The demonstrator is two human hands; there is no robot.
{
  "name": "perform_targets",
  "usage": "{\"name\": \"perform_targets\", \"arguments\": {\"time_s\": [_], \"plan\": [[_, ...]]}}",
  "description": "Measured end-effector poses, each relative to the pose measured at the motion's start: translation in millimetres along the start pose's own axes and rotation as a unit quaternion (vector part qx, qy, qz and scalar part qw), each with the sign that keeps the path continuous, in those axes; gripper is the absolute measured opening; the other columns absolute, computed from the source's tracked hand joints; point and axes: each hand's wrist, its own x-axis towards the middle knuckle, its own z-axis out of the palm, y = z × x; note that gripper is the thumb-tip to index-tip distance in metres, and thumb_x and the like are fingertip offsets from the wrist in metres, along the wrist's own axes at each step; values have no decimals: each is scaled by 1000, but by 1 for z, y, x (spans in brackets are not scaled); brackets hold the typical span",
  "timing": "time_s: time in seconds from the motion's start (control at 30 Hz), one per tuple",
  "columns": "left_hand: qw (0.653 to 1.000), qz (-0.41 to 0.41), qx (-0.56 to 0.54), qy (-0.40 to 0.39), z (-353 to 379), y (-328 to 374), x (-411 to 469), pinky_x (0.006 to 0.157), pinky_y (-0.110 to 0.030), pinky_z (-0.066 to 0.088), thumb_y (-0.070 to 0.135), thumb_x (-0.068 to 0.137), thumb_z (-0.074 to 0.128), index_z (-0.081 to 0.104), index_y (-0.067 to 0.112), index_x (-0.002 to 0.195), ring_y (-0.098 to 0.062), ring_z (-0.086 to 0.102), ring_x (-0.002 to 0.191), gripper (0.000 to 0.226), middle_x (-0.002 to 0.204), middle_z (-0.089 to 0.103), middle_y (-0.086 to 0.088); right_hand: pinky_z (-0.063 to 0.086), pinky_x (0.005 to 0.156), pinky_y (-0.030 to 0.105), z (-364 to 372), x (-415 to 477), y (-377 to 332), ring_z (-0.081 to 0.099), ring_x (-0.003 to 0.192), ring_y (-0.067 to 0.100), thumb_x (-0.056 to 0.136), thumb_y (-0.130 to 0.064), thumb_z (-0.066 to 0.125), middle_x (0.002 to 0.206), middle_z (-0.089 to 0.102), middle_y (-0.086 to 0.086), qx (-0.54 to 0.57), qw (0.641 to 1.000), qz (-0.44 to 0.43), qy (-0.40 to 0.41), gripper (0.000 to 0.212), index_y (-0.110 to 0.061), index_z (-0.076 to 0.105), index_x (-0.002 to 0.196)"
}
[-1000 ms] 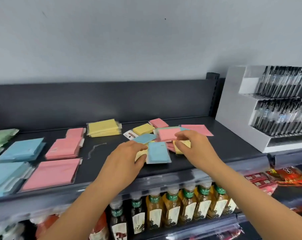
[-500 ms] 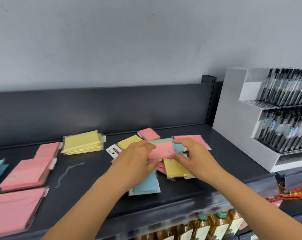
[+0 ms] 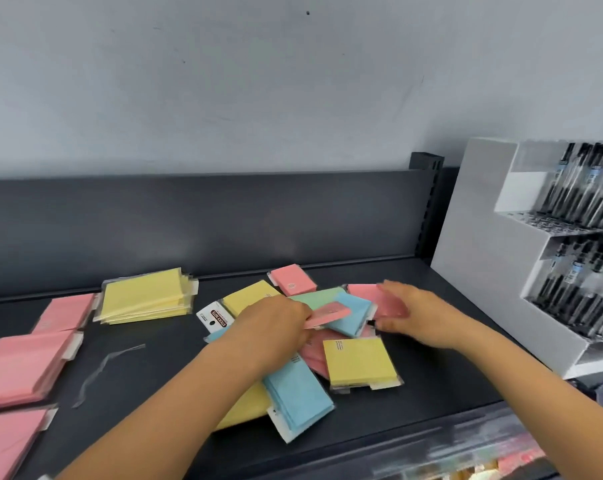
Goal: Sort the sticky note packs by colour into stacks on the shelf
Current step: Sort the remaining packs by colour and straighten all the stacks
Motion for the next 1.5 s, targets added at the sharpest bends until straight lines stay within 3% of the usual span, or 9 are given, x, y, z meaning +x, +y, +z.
{"name": "perform_targets", "arguments": {"time_s": [0.23, 0.4, 0.63, 0.77, 0.87, 0.97, 1.13, 1.3, 1.5], "plan": [[999, -40, -14, -6, 4, 0, 3, 73, -33, 40, 32, 99, 37, 59, 18, 107, -25, 56, 94, 28, 104, 63, -7, 42, 90, 31, 0, 6, 10, 45, 114, 20, 86, -49, 56, 122, 56, 2, -148, 986, -51, 62, 52, -19, 51, 128], [995, -92, -25, 20, 2, 13, -8, 78, -36, 47, 32, 99, 35, 56, 21, 118, -26, 59, 95, 30, 108, 64, -7, 40, 67, 30, -11, 2, 13, 52, 87, 19, 80, -64, 50, 94, 53, 0, -234, 966, -83, 65, 53, -17, 63, 100], [967, -152, -102, 176, -4, 44, -26, 64, -33, 41, 32, 100, 35, 47, 17, 115, -25, 57, 80, 25, 92, 65, -8, 38, 56, 29, -11, -8, 14, 45, 67, 20, 85, -36, 49, 86, 40, 1, -242, 963, -102, 65, 30, -12, 59, 99], [927, -177, -212, 253, -5, 58, -37, 53, -20, 44, 29, 97, 43, 38, 26, 129, -14, 58, 69, 32, 102, 67, -1, 43, 58, 33, -22, -9, 30, 56, 69, 25, 87, -24, 49, 75, 57, 3, -87, 985, -73, 127, 15, -15, 59, 82], [900, -202, -276, 272, -2, 67, -43, 58, -40, 55, 27, 96, 46, 28, 36, 130, -15, 67, 67, 40, 91, 67, 4, 43, 48, 29, -29, -12, 38, 57, 63, 12, 88, -18, 51, 76, 61, -1, 111, 972, -46, 200, 14, -15, 64, 83], [892, -211, -295, 270, 4, 75, -45, 58, -35, 56, 28, 96, 46, 34, 40, 118, -6, 67, 59, 28, 86, 68, 4, 47, 49, 27, -27, -23, 35, 59, 70, -1, 88, -21, 54, 83, 68, -4, 253, 938, -57, 229, 16, -23, 69, 83], [878, -223, -301, 298, 9, 86, -52, 56, -23, 55, 31, 94, 49, 25, 40, 136, 0, 66, 59, 49, 88, 60, 14, 54, 52, 21, -18, -37, 23, 57, 76, -6, 91, -26, 55, 97, 66, -12, 276, 922, -137, 233, 18, -25, 70, 102], [874, -254, -267, 318, 9, 80, -77, 58, -25, 55, 34, 94, 49, 46, 32, 122, 3, 65, 61, 28, 80, 58, 26, 48, 52, 9, -12, -44, 0, 57, 79, -8, 92, -24, 54, 89, 59, -20, 294, 908, -192, 228, 16, -28, 67, 101], [859, -301, -229, 346, 9, 66, -118, 66, -37, 57, 32, 95, 48, 51, 26, 121, -8, 67, 74, 28, 102, 68, 5, 55, 62, 25, 2, -43, -40, 63, 86, 2, 93, -21, 53, 94, 69, -11, 321, 899, -249, 164, 19, -22, 69, 102]]}}
